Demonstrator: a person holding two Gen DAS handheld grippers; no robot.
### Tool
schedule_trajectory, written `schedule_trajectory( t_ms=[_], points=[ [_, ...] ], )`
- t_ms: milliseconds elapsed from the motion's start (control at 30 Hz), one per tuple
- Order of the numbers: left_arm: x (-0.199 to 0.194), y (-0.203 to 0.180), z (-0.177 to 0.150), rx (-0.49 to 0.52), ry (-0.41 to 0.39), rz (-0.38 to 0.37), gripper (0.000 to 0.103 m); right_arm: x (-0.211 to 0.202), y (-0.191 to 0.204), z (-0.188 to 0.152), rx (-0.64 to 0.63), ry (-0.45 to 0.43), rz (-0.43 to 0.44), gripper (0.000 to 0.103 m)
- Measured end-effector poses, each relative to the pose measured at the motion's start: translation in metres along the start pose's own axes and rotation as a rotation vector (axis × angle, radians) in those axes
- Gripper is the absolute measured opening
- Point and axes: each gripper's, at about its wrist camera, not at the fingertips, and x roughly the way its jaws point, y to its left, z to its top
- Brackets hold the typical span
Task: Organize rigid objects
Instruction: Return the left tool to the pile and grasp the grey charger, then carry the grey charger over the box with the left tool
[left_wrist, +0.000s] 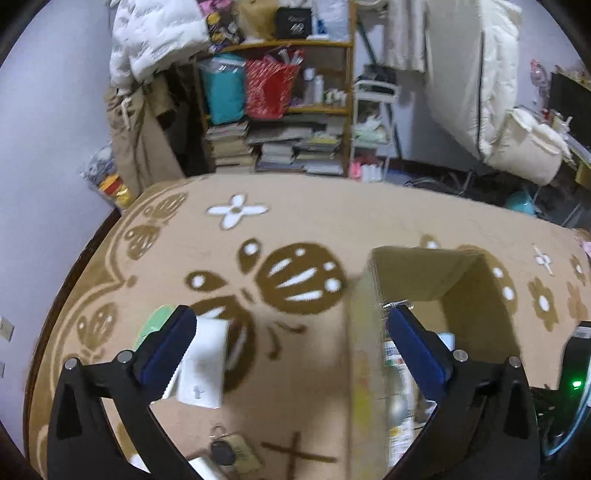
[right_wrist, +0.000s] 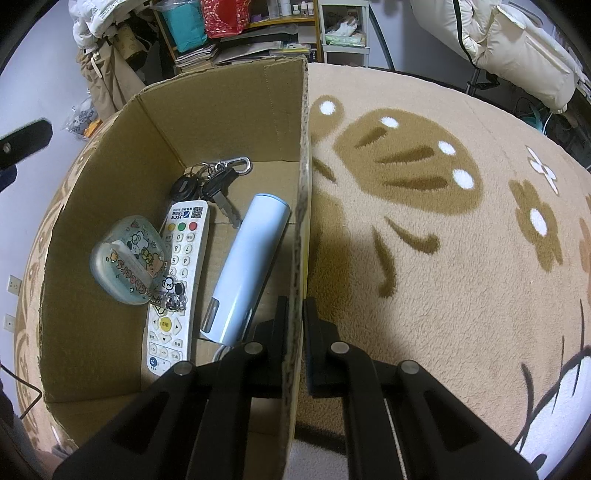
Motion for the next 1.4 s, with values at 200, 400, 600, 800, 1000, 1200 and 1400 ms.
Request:
schedule_trajectory(
  t_ms=[200, 400, 600, 800, 1000, 1200, 1400],
  points=[
    [0.019, 0.034, -0.002, -0.013, 0.074, 0.064, 0.103, 0.0, 0.0, 0.0, 0.0, 0.0, 0.0, 0.008],
    [0.036, 0.061, -0.01, -0.004, 0.132, 0.041, 0.102, 0.0, 0.0, 0.001, -0.002, 0.0, -0.001, 0.008],
    [0.062, 0.074, -0.022, -0.037, 0.183, 0.036, 0.102, -0.001, 0.0, 0.001, -0.005, 0.0, -0.002, 0.008],
    [0.085, 0.07, -0.033, 0.001, 0.211, 0.05, 0.102, -0.001, 0.0, 0.001, -0.004, 0.0, -0.002, 0.008],
    [0.106, 0.074, -0.042, -0.009, 0.257, 0.059, 0.096, -0.001, 0.0, 0.001, -0.005, 0.0, -0.002, 0.008],
    [0.122, 0.08, -0.047, -0.038, 0.281, 0.053, 0.087, -0.001, 0.0, 0.001, -0.005, 0.0, -0.002, 0.008],
    [0.134, 0.082, -0.057, -0.055, 0.314, 0.052, 0.064, -0.001, 0.0, 0.001, -0.005, 0.0, -0.003, 0.008]
  ],
)
